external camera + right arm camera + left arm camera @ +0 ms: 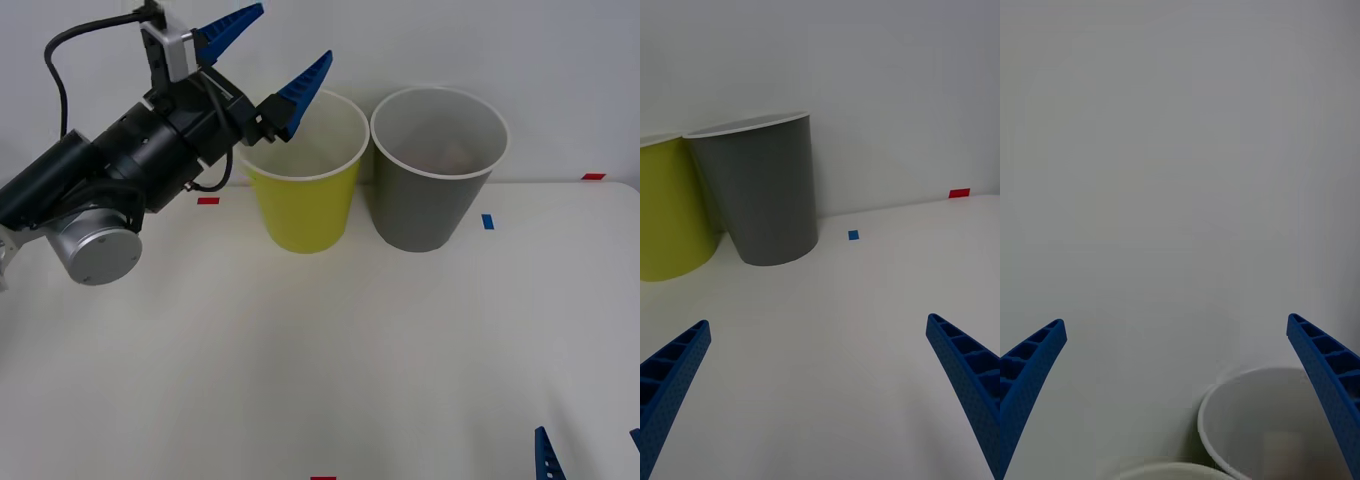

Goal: Put cans in the gray bin and PET bottles in the light green bin.

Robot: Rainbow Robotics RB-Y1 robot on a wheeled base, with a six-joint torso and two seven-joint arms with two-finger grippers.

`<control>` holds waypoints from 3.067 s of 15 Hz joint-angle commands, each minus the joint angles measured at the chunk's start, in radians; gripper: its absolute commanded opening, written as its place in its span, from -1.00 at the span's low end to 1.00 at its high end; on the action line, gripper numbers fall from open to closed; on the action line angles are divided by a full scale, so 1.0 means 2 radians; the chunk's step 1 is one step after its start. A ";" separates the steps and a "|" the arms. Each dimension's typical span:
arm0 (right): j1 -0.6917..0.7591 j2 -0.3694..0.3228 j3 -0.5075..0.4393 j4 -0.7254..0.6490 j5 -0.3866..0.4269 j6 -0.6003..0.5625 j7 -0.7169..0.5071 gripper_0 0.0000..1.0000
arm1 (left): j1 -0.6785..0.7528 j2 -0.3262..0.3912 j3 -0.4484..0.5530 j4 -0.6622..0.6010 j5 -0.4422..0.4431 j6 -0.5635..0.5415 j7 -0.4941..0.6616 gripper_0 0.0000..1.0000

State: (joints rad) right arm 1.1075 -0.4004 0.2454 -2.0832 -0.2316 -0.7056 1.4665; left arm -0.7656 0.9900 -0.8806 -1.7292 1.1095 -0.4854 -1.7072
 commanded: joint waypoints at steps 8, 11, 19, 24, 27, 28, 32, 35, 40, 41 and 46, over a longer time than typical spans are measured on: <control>0.000 0.000 0.000 0.000 0.000 0.000 0.000 1.00 | 0.119 0.066 0.000 -0.017 -0.039 -0.122 0.001 1.00; 0.000 0.000 0.000 0.000 0.000 0.000 0.000 1.00 | 0.174 0.066 0.010 -0.017 -0.067 -0.158 0.000 1.00; 0.000 0.000 0.000 0.000 0.000 0.000 0.000 1.00 | 0.446 0.041 0.199 -0.115 -0.184 -0.073 0.008 1.00; 0.000 0.000 0.000 0.000 0.000 0.000 0.000 1.00 | 0.579 -0.069 0.318 -0.166 -0.304 0.014 0.021 1.00; 0.000 0.000 0.000 0.000 0.000 0.000 0.000 1.00 | 0.624 -0.118 0.338 -0.166 -0.319 0.018 0.027 1.00; 0.000 0.000 0.000 0.000 0.000 0.000 0.000 1.00 | 0.638 -0.128 0.344 -0.170 -0.322 0.033 0.028 1.00; 0.000 0.000 0.000 0.000 0.000 0.000 0.000 1.00 | 0.701 -0.157 0.365 -0.183 -0.326 0.056 0.029 1.00; 0.000 0.000 0.000 0.000 0.000 0.000 0.000 1.00 | 0.749 -0.164 0.373 -0.183 -0.332 0.056 0.028 1.00; 0.000 0.000 0.000 0.000 0.000 0.000 0.000 1.00 | 0.762 -0.199 0.373 -0.108 -0.379 -0.023 0.028 1.00; 0.000 0.000 0.000 0.000 0.000 0.000 0.000 1.00 | 0.761 -0.216 0.373 -0.082 -0.399 -0.051 0.027 1.00; 0.000 0.000 0.000 0.000 0.000 0.000 0.000 1.00 | 0.828 -0.246 0.366 -0.047 -0.423 -0.144 0.031 1.00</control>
State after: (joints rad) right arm 1.1075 -0.4004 0.2454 -2.0832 -0.2316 -0.7056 1.4665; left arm 0.8521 0.5025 -0.1434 -1.8306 0.2671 -0.7287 -1.6503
